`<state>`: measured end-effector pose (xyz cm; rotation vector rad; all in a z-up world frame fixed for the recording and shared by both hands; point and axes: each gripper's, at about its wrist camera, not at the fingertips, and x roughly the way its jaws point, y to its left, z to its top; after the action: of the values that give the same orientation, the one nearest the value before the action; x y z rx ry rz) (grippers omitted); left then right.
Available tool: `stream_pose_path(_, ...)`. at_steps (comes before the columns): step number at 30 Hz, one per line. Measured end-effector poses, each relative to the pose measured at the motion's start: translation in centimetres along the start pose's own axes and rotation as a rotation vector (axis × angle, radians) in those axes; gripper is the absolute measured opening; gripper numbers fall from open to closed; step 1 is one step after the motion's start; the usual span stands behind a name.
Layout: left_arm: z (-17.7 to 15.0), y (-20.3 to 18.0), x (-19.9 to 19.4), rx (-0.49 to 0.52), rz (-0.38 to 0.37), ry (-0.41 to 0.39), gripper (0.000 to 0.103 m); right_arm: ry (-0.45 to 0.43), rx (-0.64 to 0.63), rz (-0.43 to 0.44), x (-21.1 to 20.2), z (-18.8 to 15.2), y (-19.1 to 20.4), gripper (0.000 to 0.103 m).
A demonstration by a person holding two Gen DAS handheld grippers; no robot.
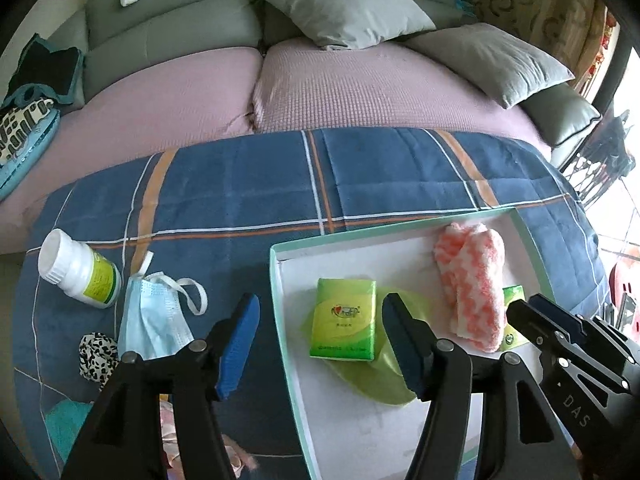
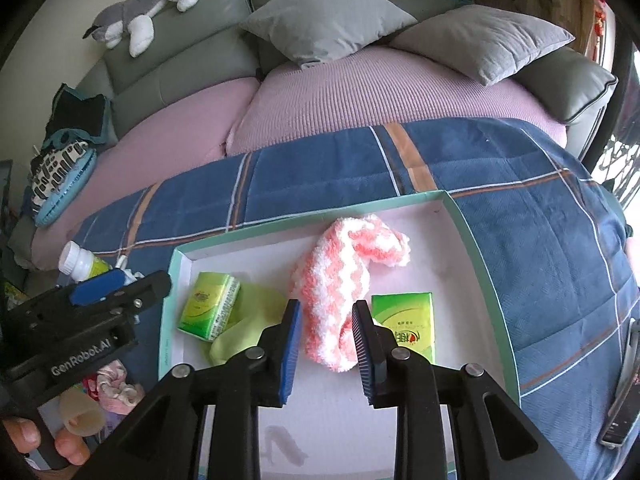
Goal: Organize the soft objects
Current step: 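Open both tools to release the sock and tissue pack into the tray, then move both tools away from the tray back over the pile of items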
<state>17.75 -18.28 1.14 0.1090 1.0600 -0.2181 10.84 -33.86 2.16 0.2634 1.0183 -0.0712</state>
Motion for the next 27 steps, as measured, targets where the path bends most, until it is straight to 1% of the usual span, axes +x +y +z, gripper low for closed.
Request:
stream_pose_path(1, 0.0, 0.1, 0.0, -0.005, 0.008, -0.008, 0.079, 0.006, -0.001, -0.013, 0.1, 0.0, 0.0, 0.054)
stream_pose_path(2, 0.0, 0.3, -0.1, -0.010, 0.015, -0.019, 0.095, 0.009, -0.002, -0.030, 0.3, -0.1, -0.1, 0.063)
stream_pose_path(3, 0.0, 0.5, -0.1, -0.019, 0.030, -0.042, 0.098, 0.007, 0.001, -0.043, 0.3, -0.1, -0.1, 0.074)
stream_pose_path(4, 0.0, 0.7, -0.1, -0.024, 0.042, -0.053, 0.098, 0.002, 0.007, -0.060, 0.3, -0.1, -0.3, 0.082)
stream_pose_path(5, 0.0, 0.9, 0.0, -0.033, 0.059, -0.057, 0.098, 0.000, 0.015, -0.073, 0.4, -0.1, -0.5, 0.087)
stream_pose_path(6, 0.0, 1.2, 0.1, -0.041, 0.068, -0.056, 0.098, -0.002, 0.020, -0.082, 0.5, -0.2, -0.7, 0.099)
stream_pose_path(7, 0.0, 1.6, 0.3, -0.052, 0.068, -0.052, 0.098, -0.005, 0.026, -0.099, 0.5, -0.2, -1.0, 0.103)
stream_pose_path(10, 0.0, 2.6, 0.8, -0.088, 0.067, -0.036, 0.098, -0.018, 0.024, -0.128, 0.4, -0.2, -1.4, 0.103)
stream_pose_path(14, -0.1, 3.4, 0.7, -0.113, 0.070, -0.039, 0.098, -0.026, 0.045, -0.098, 0.2, -0.1, -1.6, 0.103)
stream_pose_path(16, -0.2, 3.6, 0.6, -0.124, 0.064, -0.040, 0.098, -0.025, 0.038, -0.107, 0.2, -0.1, -1.5, 0.103)
stream_pose_path(22, -0.1, 4.0, 0.2, -0.138, 0.057, -0.049, 0.098, -0.021, 0.032, -0.117, 0.2, -0.1, -1.3, 0.103)
stream_pose_path(27, 0.1, 4.5, -0.5, -0.142, 0.072, -0.070, 0.098, -0.032, 0.023, -0.111, -0.2, 0.0, -1.0, 0.103)
